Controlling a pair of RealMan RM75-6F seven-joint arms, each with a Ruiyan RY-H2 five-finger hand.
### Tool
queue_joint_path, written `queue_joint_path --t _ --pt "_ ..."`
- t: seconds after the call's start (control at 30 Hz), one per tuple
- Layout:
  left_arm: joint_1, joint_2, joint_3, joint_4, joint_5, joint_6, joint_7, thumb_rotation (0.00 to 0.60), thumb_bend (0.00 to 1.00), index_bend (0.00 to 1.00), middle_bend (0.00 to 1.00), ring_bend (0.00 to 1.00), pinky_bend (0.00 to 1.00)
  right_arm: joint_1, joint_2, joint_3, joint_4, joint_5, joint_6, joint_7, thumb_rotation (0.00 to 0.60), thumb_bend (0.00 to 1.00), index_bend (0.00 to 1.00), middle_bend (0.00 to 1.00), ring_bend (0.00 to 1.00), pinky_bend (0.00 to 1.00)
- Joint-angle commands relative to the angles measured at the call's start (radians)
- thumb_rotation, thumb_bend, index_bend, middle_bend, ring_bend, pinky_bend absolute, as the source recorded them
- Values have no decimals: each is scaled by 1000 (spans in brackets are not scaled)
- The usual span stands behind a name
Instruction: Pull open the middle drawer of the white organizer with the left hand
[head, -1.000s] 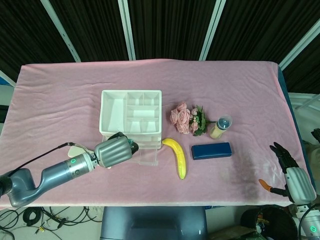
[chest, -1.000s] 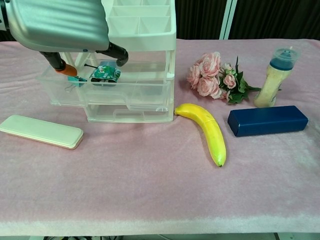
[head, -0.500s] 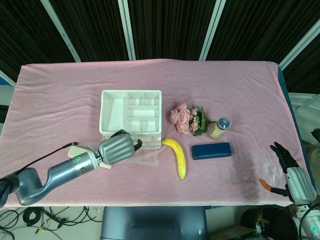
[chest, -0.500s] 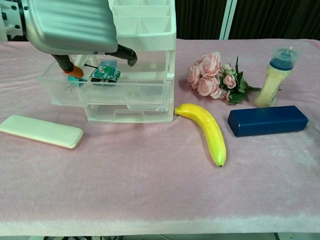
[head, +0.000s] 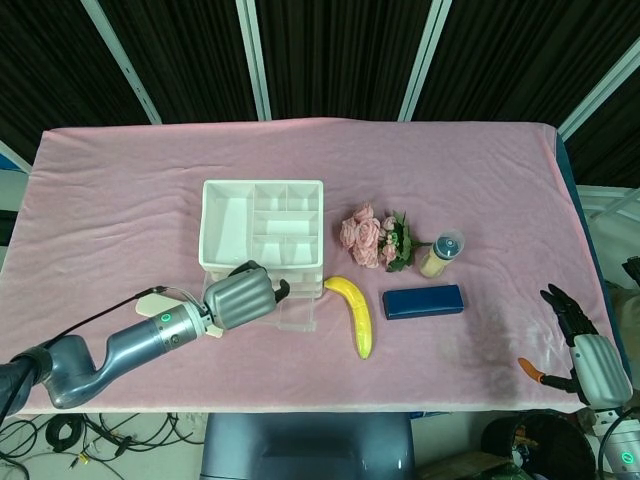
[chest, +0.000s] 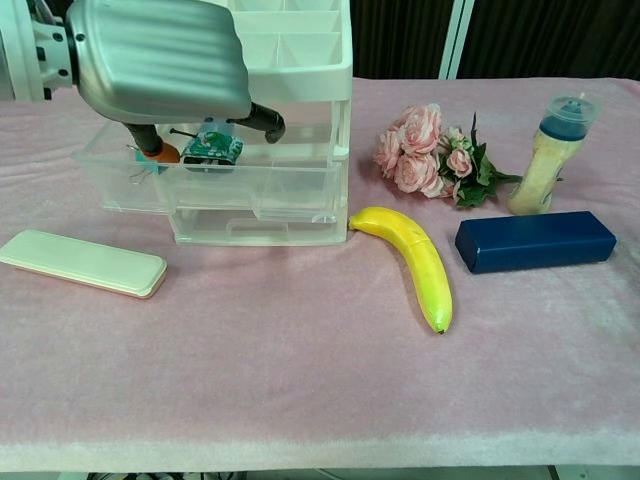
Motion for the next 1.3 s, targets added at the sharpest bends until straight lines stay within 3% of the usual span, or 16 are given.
queue_joint_path --t 0.03,0.23,0.4,0.63,0.97,1.17,1.3 --pt "-1 -4 3 1 -4 -2 3 600 105 361 1000 1000 984 0 0 0 0 0 0 1 600 133 0 0 12 146" --pt "-5 -8 15 -4 3 -1 -1 600 267 537 1000 1000 988 0 0 0 -1 -1 0 1 600 133 0 0 12 146" --pt "-4 -4 27 -4 21 10 -13 600 351 610 1000 1000 988 0 1 0 -1 -1 1 2 600 132 0 0 12 146" --pt "-1 15 27 -15 40 37 -24 600 354 618 1000 1000 988 -1 0 0 0 -1 1 1 600 132 0 0 12 146" --pt "-5 75 -21 -102 59 96 -34 600 354 615 1000 1000 988 -1 0 0 -1 -3 3 -3 600 132 0 0 12 146" --pt "15 141 -53 -170 64 159 -52 600 354 608 1000 1000 988 -2 0 0 0 -1 4 -1 600 132 0 0 12 146" --pt "76 231 -54 -226 82 248 -82 600 354 605 1000 1000 988 -2 0 0 -1 -4 3 -3 600 133 0 0 12 146"
